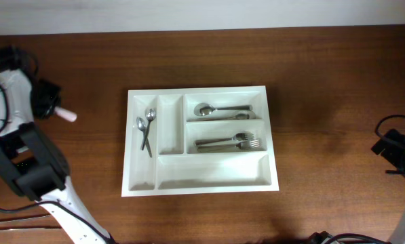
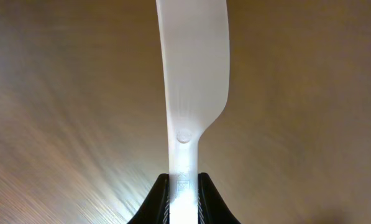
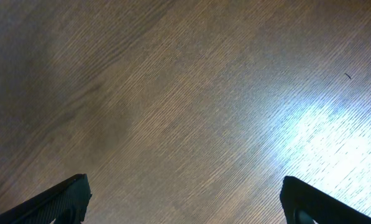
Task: Pack container
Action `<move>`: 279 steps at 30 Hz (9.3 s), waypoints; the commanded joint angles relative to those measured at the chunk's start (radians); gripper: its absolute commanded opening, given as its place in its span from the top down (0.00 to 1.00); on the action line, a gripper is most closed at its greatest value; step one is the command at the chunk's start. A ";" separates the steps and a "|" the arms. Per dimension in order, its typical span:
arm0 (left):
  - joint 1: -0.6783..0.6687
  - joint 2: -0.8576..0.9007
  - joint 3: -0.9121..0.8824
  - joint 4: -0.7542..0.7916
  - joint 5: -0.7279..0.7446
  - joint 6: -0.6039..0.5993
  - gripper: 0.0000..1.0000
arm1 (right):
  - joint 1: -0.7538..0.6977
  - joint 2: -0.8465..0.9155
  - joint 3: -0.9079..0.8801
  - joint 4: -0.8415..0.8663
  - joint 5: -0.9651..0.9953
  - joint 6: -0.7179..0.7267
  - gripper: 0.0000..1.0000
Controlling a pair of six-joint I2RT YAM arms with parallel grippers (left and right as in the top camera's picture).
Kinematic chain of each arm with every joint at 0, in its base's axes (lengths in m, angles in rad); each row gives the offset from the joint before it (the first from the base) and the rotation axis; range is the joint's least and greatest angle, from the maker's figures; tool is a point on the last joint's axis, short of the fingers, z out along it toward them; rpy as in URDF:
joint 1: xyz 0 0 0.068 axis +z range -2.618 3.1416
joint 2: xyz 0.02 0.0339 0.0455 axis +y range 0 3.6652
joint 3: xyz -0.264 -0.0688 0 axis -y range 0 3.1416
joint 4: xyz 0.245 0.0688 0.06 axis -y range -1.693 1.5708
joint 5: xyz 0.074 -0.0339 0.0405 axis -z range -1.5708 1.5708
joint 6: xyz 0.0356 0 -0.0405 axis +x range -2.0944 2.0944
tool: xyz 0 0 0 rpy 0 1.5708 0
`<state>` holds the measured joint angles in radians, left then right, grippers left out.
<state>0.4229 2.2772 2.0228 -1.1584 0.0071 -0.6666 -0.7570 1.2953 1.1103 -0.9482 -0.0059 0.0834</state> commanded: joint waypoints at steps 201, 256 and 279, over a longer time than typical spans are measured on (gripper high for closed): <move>0.736 -0.715 -0.839 0.051 -0.100 0.055 0.01 | -0.005 0.003 0.000 0.003 -0.006 0.010 0.01; 0.769 -0.407 -0.949 0.440 -0.002 0.309 0.01 | -0.005 0.003 0.000 0.003 -0.006 0.010 0.01; 0.769 -0.407 -0.958 0.413 -0.002 0.267 0.01 | -0.005 0.003 0.000 0.003 -0.006 0.010 0.01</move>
<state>1.1862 1.8568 1.0916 -0.7399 -0.0257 -0.3851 -0.7574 1.2953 1.1103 -0.9482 -0.0059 0.0834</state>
